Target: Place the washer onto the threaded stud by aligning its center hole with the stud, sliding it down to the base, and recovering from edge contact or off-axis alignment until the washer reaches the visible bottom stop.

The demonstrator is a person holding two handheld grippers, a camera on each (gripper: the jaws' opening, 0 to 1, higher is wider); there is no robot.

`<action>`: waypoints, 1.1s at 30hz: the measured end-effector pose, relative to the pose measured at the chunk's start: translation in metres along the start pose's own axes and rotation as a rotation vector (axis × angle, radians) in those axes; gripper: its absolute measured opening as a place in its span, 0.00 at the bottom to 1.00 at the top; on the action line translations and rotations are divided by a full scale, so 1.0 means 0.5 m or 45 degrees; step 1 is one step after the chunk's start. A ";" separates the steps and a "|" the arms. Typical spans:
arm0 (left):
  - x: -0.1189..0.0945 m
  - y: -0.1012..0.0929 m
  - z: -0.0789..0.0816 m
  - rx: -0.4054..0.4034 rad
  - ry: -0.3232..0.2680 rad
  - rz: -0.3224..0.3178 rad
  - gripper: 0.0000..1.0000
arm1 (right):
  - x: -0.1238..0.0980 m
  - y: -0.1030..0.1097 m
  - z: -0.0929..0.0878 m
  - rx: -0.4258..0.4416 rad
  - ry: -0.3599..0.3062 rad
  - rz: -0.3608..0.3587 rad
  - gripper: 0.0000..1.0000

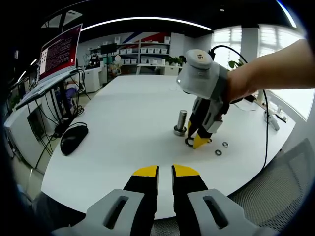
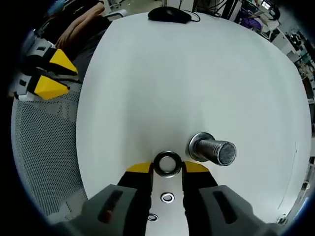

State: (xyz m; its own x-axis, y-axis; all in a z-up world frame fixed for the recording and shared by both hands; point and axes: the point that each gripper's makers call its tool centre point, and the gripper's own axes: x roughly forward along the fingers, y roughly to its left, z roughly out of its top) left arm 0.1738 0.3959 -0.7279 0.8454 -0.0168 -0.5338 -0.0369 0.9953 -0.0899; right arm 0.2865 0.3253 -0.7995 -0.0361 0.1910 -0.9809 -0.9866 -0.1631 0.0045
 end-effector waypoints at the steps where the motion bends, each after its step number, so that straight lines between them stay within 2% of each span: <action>1: 0.000 0.000 0.000 -0.001 0.000 0.000 0.08 | -0.001 0.001 0.000 0.004 -0.006 -0.004 0.24; 4: 0.001 0.000 0.000 0.000 -0.001 0.000 0.08 | -0.004 0.005 0.001 0.016 -0.029 -0.002 0.23; 8: 0.002 -0.001 -0.004 -0.003 0.011 -0.007 0.08 | -0.005 0.000 0.001 0.103 -0.086 0.009 0.23; 11: 0.002 0.000 -0.002 -0.002 0.005 -0.003 0.08 | -0.003 -0.004 -0.007 0.113 -0.090 0.015 0.23; 17: 0.001 0.000 -0.001 -0.001 0.000 -0.001 0.08 | -0.013 -0.005 -0.017 0.095 -0.082 0.009 0.23; 23: 0.001 0.000 0.000 0.000 -0.001 -0.002 0.08 | -0.052 -0.013 0.004 0.072 -0.124 -0.017 0.23; 33: 0.001 -0.001 -0.001 0.003 0.004 -0.005 0.08 | -0.087 -0.024 0.022 0.048 -0.168 -0.033 0.23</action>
State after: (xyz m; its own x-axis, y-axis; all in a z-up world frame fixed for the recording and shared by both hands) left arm 0.1737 0.3955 -0.7286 0.8438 -0.0209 -0.5363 -0.0325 0.9954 -0.0899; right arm 0.2983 0.3296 -0.7548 -0.0284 0.3204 -0.9469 -0.9926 -0.1206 -0.0110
